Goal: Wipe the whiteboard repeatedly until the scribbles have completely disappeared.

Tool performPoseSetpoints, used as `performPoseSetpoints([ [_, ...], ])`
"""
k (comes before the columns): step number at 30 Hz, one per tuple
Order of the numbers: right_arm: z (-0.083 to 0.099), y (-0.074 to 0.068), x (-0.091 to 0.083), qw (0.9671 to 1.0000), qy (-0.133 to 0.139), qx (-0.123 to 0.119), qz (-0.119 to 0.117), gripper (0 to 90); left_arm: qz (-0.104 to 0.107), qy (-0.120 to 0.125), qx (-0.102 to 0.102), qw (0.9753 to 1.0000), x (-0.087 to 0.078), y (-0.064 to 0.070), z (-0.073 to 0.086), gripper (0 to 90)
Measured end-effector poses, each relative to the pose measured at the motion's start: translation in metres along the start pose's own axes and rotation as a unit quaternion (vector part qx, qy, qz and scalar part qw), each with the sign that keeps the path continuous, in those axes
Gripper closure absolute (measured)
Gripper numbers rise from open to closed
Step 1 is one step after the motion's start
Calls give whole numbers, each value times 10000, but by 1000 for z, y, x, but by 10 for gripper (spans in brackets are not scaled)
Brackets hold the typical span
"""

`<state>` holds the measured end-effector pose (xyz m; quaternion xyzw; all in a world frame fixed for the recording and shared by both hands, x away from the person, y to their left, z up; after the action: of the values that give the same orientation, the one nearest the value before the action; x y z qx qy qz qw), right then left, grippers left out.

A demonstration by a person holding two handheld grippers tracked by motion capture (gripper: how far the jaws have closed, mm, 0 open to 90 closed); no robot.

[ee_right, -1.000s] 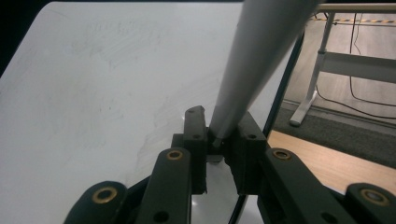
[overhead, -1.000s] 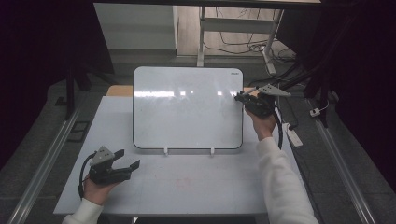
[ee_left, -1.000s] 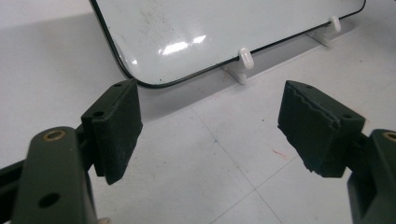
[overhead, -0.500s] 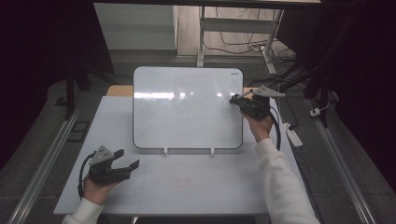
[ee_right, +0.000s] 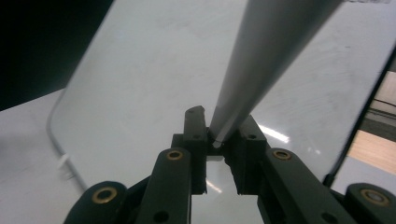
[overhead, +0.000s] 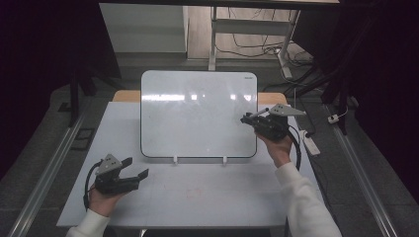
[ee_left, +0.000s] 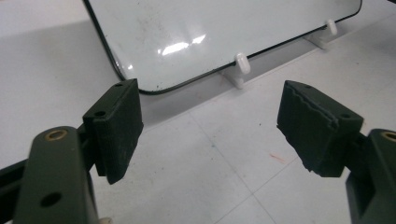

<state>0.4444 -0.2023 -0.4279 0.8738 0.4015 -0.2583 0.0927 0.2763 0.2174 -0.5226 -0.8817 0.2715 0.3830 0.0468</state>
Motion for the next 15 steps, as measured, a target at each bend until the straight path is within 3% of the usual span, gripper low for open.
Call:
performPoseSetpoints([
  [6, 15, -26, -16, 9993, -176, 18, -338, 776, 36, 16, 251, 9997, 0, 10, -7, 243],
  [15, 43, -65, -17, 9928, -773, -140, -910, 775, 114, 58, 728, 9973, 5, 34, -30, 256],
])
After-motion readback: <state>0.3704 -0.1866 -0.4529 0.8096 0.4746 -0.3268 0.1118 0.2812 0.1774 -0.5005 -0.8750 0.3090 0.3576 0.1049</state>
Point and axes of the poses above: each handheld gripper's, and its own axes: x roughly forward along the jaws, z roughly out of its underside, y roughly to its right, the point moved 4 cm from there along x, roughly forward along the jaws, and after that the axes turned 13 degrees about -y, right-handed, at the moved point
